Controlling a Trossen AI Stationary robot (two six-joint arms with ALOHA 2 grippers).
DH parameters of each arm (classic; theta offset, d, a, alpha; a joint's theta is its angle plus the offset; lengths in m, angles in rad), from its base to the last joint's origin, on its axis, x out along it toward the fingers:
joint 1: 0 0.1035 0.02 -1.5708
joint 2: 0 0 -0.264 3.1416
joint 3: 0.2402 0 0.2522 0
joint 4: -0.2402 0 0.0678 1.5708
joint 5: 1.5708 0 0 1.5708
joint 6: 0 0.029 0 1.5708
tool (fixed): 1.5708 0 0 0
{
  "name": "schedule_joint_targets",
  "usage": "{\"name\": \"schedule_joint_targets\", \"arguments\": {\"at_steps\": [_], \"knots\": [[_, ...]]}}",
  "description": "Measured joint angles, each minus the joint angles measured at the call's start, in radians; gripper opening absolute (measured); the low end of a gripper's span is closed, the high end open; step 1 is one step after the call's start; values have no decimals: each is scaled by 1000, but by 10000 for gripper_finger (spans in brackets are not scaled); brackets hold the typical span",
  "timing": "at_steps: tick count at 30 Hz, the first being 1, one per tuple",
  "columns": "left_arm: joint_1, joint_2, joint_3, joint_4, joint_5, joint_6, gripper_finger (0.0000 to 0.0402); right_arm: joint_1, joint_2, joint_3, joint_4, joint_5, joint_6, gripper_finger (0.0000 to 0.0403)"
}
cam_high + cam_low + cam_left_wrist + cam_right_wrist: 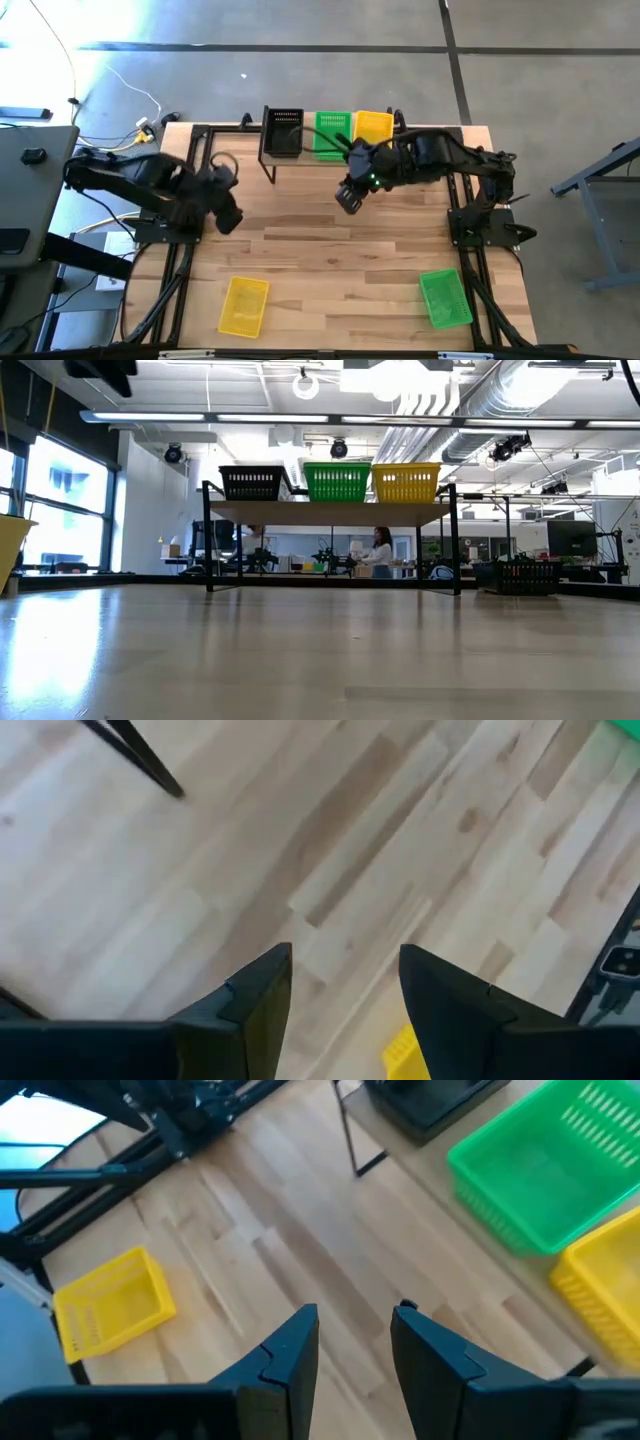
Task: Stack baskets on shelf by color
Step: Stack the yellow bin on top of the other yellow bins on the shelf
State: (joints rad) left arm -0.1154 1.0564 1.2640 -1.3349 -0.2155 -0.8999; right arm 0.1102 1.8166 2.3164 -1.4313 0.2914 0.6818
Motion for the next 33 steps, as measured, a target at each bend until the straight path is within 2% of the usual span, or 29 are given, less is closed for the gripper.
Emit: {"name": "schedule_joint_targets", "arguments": {"at_steps": [11, 18, 25, 33], "knots": [[-314, 20, -155, 7, -17, -403, 174, 127, 0, -85, 12, 1, 128, 114], [-489, 38, -247, 69, -20, -660, 174, 168, 0, -138, 36, 2, 160, 114], [-611, 119, -278, 145, -16, -822, 174, 187, 6, -141, 30, -5, 174, 114], [-682, 257, -278, 206, 28, -987, 174, 205, 6, -140, 29, -24, 150, 114]]}}
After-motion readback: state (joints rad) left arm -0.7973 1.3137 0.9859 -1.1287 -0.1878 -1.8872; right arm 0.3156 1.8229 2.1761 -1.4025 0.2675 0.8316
